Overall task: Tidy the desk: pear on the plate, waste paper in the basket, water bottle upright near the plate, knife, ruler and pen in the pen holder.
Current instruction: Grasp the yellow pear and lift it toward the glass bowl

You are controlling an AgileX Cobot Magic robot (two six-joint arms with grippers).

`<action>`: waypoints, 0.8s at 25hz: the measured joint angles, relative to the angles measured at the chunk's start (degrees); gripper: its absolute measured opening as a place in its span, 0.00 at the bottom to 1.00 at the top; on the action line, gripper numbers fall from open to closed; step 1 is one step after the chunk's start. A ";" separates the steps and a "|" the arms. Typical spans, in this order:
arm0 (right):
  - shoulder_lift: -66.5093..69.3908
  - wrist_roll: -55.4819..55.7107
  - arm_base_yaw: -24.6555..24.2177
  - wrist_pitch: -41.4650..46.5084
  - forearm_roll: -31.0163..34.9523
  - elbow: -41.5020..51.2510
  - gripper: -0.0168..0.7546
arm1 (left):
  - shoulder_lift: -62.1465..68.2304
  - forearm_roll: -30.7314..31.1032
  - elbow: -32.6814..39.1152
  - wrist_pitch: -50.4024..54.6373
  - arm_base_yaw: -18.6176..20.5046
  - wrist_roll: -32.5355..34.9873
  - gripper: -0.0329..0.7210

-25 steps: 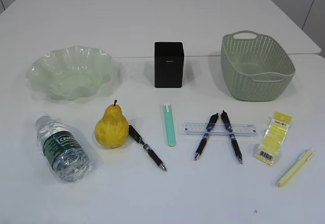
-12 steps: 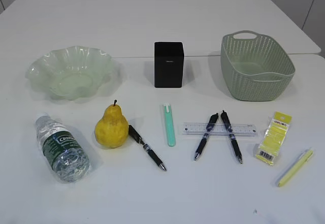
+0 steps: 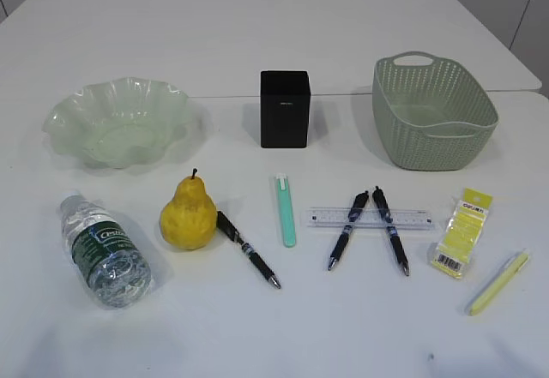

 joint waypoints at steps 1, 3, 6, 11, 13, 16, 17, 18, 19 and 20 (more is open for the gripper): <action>1.75 0.00 0.00 -0.10 0.47 -0.42 0.71 | 1.86 0.00 0.00 -1.16 0.00 0.00 0.74; 5.35 -0.13 0.00 -0.10 0.58 -1.03 0.71 | 5.19 0.00 0.00 -2.84 0.00 0.00 0.74; 11.69 -1.52 0.00 -0.10 0.62 -2.72 0.70 | 8.72 0.00 0.00 -4.84 -0.98 0.00 0.74; 22.09 -3.58 0.00 -0.42 0.71 -5.66 0.68 | 10.49 3.53 -1.13 -4.22 -4.35 0.00 0.73; 25.04 -4.22 0.00 -0.68 0.71 -6.18 0.68 | 11.50 4.22 -2.53 -3.54 -5.07 0.00 0.71; 27.89 -5.24 0.00 -0.79 0.71 -6.17 0.67 | 14.16 4.65 -5.70 -3.54 -5.66 0.00 0.69; 28.35 -6.26 0.00 -0.79 0.71 -6.17 0.67 | 15.20 4.69 -7.02 -3.54 -5.92 0.00 0.69; 28.51 -7.10 0.00 -0.79 0.71 -6.17 0.67 | 16.59 4.69 -8.19 -3.54 -6.19 0.00 0.69; 28.61 -7.80 0.00 -0.69 0.71 -6.17 0.67 | 18.06 4.69 -9.63 -3.54 -6.47 0.00 0.69; 28.61 -8.41 0.00 -0.68 0.71 -6.17 0.67 | 19.57 4.69 -11.11 -3.42 -7.00 0.00 0.69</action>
